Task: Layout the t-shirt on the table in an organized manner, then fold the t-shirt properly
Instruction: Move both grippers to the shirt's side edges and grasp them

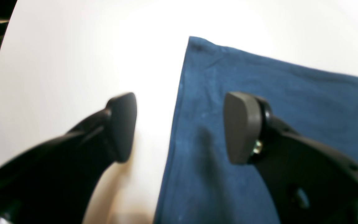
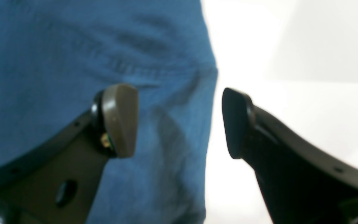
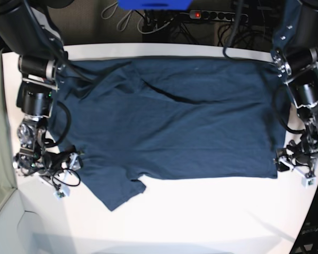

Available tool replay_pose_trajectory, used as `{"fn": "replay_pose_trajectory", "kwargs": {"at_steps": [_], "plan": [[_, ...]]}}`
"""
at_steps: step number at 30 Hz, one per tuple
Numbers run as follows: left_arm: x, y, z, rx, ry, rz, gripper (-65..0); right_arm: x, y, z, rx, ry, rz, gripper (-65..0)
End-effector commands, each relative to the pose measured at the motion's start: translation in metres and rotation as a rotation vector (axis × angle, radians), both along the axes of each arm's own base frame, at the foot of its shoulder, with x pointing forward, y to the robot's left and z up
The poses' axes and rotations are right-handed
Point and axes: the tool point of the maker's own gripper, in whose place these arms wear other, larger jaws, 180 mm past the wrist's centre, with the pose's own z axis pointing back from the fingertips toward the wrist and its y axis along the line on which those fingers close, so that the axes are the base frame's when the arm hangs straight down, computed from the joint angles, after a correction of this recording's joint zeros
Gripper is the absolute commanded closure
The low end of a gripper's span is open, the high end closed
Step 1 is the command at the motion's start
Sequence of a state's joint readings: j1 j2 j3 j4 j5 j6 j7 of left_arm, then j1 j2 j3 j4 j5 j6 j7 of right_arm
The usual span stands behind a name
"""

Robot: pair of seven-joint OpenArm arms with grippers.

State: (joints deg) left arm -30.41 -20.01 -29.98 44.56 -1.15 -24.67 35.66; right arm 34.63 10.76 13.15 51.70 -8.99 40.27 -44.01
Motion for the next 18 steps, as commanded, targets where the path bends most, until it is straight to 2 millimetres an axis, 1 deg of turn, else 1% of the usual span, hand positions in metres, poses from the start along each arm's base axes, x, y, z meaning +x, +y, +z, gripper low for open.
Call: {"fn": "replay_pose_trajectory", "kwargs": {"at_steps": [1, 2, 4, 5, 7, 8, 11, 13, 18], "plan": [[0.016, 0.008, 0.02, 0.013, -0.067, 0.021, -42.7, 0.021, -0.003, 0.025, 0.021, -0.089, -0.009, -42.3], [0.016, 0.01, 0.015, 0.01, -0.062, 0.036, -42.7, 0.023, -0.006, 0.025, 0.034, -0.107, -0.013, -42.3], [0.015, 0.008, 0.006, -0.003, -0.063, 0.043, -42.7, 0.025, -0.01, 0.025, 0.078, -0.136, -0.037, -42.5], [0.015, 0.007, 0.003, -0.004, -0.069, 0.041, -42.7, 0.025, -0.011, 0.024, 0.116, -0.149, -0.056, -42.6], [0.016, 0.005, -0.001, -0.006, -0.072, 0.037, -42.7, 0.025, -0.021, 0.022, 0.166, -0.164, -0.097, -42.6], [0.016, 0.004, -0.002, -0.007, -0.075, 0.038, -42.7, 0.025, -0.022, 0.021, 0.184, -0.172, -0.104, -42.6], [0.017, 0.002, -0.002, -0.008, -0.078, 0.037, -42.7, 0.028, -0.019, 0.02, 0.227, -0.203, -0.115, -42.6], [0.017, 0.002, -0.002, -0.008, -0.078, 0.037, -42.7, 0.026, -0.017, 0.014, 0.245, -0.205, -0.118, -42.6], [0.017, 0.002, -0.002, -0.01, -0.08, 0.038, -42.7, 0.017, -0.008, -0.011, 0.296, -0.164, -0.128, -42.3]]}}
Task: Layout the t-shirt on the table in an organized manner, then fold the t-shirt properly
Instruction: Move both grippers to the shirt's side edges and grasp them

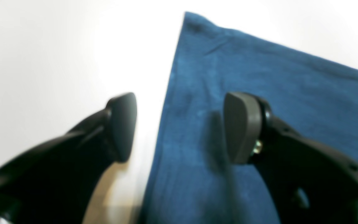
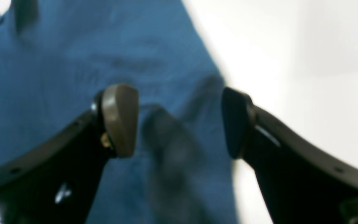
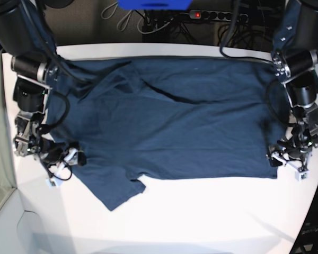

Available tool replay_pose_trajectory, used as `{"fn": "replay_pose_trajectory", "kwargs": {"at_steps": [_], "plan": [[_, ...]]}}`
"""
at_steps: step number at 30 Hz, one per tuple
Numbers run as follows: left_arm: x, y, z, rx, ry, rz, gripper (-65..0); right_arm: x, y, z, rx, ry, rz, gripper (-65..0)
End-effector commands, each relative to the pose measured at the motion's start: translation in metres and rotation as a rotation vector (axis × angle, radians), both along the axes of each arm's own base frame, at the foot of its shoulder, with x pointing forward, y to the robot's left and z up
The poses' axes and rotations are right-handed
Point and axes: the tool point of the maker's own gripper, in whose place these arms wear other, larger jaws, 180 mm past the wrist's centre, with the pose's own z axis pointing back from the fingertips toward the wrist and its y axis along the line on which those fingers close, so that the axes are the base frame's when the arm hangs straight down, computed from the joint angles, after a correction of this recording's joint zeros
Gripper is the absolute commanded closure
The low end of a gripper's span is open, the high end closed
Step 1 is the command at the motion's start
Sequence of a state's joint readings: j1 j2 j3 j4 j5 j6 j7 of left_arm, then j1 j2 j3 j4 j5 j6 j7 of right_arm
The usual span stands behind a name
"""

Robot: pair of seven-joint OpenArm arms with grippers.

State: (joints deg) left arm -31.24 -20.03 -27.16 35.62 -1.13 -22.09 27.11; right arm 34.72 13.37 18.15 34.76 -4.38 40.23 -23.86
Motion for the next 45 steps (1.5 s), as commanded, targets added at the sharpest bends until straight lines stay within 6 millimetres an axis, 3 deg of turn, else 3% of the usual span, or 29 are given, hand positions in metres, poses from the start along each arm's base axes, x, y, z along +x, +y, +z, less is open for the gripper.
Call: {"fn": "replay_pose_trajectory", "kwargs": {"at_steps": [1, 8, 12, 15, 24, 37, 45], "plan": [[0.016, 0.01, 0.026, 0.014, -0.073, 0.014, -42.7, 0.016, -0.008, 0.02, 0.001, -0.056, -0.018, -42.3], [0.015, 0.01, 0.025, 0.014, -0.07, 0.014, -42.7, 0.009, -0.002, 0.005, 0.044, -0.051, -0.027, -41.9], [0.015, 0.01, 0.025, 0.014, -0.07, 0.014, -42.7, 0.008, -0.002, 0.004, 0.043, -0.05, -0.028, -36.2], [0.015, 0.01, 0.025, 0.015, -0.071, 0.014, -42.7, 0.008, -0.002, 0.004, 0.042, -0.049, -0.027, -29.6], [0.016, 0.009, 0.026, 0.013, -0.076, 0.014, -42.7, 0.001, 0.0, -0.004, 0.042, -0.031, -0.024, -0.9], [0.031, 0.011, 0.046, 0.011, -0.122, 0.021, -42.9, 0.006, -0.008, 0.016, -0.025, -0.065, -0.011, 0.0], [0.029, 0.008, 0.037, 0.009, -0.115, 0.02, -42.9, 0.0, -0.005, 0.011, -0.027, -0.054, -0.006, 0.0]]}}
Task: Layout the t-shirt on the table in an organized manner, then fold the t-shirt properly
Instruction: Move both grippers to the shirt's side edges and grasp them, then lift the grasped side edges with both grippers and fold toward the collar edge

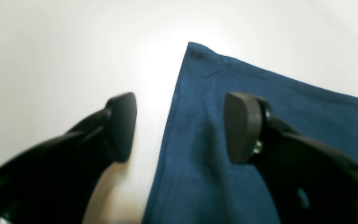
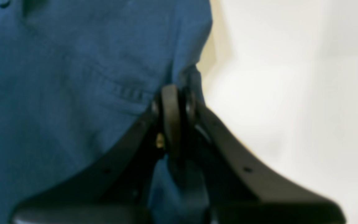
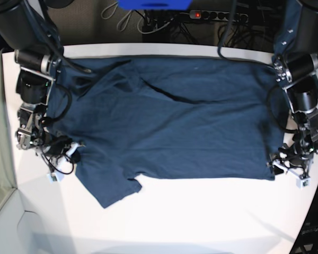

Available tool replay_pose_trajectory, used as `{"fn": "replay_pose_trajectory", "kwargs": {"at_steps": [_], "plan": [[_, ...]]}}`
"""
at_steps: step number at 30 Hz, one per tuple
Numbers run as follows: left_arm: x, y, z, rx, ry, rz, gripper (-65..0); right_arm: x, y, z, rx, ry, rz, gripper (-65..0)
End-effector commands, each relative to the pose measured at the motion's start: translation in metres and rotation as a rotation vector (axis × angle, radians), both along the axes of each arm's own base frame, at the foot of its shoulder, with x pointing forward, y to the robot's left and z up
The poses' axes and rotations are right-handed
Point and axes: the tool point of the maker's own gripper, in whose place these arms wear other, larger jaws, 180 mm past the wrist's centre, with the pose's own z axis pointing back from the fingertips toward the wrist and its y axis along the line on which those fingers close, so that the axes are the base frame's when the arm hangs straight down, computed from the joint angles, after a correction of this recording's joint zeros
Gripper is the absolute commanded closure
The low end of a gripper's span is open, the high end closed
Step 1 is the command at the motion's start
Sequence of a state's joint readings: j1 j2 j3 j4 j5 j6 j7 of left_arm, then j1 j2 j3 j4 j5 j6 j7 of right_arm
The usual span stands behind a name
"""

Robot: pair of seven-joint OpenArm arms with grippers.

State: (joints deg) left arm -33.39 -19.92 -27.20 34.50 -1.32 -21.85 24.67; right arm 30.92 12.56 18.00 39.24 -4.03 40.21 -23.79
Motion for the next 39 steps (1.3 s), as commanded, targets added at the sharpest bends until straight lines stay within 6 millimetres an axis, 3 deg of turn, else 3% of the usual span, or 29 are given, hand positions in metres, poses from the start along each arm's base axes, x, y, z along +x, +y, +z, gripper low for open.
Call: {"fn": "replay_pose_trajectory", "kwargs": {"at_steps": [1, 7, 15, 23, 26, 30, 34, 39], "plan": [[0.009, 0.007, 0.013, 0.004, -0.037, 0.014, -42.9, 0.013, -0.008, 0.018, -0.011, -0.047, -0.012, 0.0], [-0.016, -0.001, -0.037, -0.062, 0.034, 0.038, -42.9, 0.01, -0.008, 0.014, -0.01, -0.04, -0.013, 0.0], [-0.019, -0.01, -0.045, -0.074, 0.033, 0.028, -41.0, 0.009, -0.006, 0.012, -0.007, -0.035, -0.011, 0.0], [-0.025, -0.017, -0.055, -0.086, 0.053, 0.027, -12.8, 0.008, -0.008, 0.012, -0.01, -0.035, -0.013, 0.0], [-0.025, -0.02, -0.056, -0.09, 0.054, 0.024, 0.0, 0.008, -0.009, 0.012, -0.011, -0.035, -0.014, 0.0], [-0.024, -0.023, -0.055, -0.099, 0.065, 0.013, 0.0, 0.009, -0.009, 0.013, -0.009, -0.037, -0.015, 0.0], [-0.013, -0.02, -0.031, -0.067, 0.046, -0.005, -0.2, 0.012, -0.013, 0.021, -0.026, -0.047, -0.016, 0.0], [-0.015, -0.026, -0.016, -0.018, 0.034, -0.039, -0.2, 0.011, -0.021, 0.041, -0.105, -0.073, -0.006, 0.0]]}}
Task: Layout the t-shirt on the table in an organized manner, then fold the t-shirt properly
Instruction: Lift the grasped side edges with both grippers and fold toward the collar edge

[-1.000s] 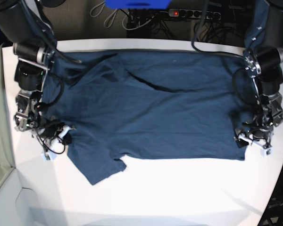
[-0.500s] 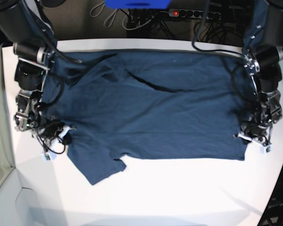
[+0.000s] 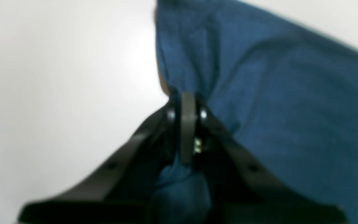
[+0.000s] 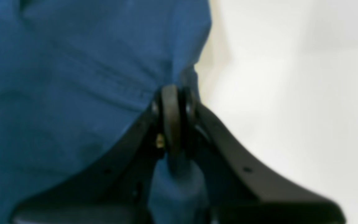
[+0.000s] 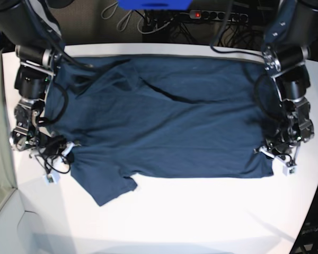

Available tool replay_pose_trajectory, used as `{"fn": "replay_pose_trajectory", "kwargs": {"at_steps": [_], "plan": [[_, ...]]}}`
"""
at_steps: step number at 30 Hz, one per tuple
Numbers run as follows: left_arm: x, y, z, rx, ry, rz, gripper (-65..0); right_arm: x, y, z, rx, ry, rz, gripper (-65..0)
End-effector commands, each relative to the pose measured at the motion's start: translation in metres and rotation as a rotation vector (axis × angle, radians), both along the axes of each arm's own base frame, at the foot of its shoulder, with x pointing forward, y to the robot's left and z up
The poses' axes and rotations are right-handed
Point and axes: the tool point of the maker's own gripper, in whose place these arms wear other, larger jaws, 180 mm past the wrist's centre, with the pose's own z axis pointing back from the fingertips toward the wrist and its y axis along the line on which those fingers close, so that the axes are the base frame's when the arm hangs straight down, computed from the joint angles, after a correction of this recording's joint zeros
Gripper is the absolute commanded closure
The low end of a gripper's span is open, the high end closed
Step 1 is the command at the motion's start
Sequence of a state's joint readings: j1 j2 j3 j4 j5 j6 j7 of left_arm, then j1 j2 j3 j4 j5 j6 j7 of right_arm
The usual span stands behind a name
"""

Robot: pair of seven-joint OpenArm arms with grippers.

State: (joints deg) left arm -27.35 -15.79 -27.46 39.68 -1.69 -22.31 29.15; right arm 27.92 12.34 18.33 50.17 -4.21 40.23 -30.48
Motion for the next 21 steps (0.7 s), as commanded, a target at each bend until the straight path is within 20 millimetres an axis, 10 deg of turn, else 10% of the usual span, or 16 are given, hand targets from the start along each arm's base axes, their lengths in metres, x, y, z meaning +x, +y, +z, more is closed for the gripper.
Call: {"fn": "replay_pose_trajectory", "kwargs": {"at_steps": [1, 21], "plan": [[0.013, 0.008, 0.026, 0.031, -0.074, 0.003, -0.2, 0.015, -0.01, 0.03, -0.025, -0.082, -0.012, 0.0], [-0.002, 0.003, 0.074, -0.013, -0.17, -0.015, -0.2, -0.04, -0.015, 0.092, -0.318, -0.13, 0.004, 0.0]]}}
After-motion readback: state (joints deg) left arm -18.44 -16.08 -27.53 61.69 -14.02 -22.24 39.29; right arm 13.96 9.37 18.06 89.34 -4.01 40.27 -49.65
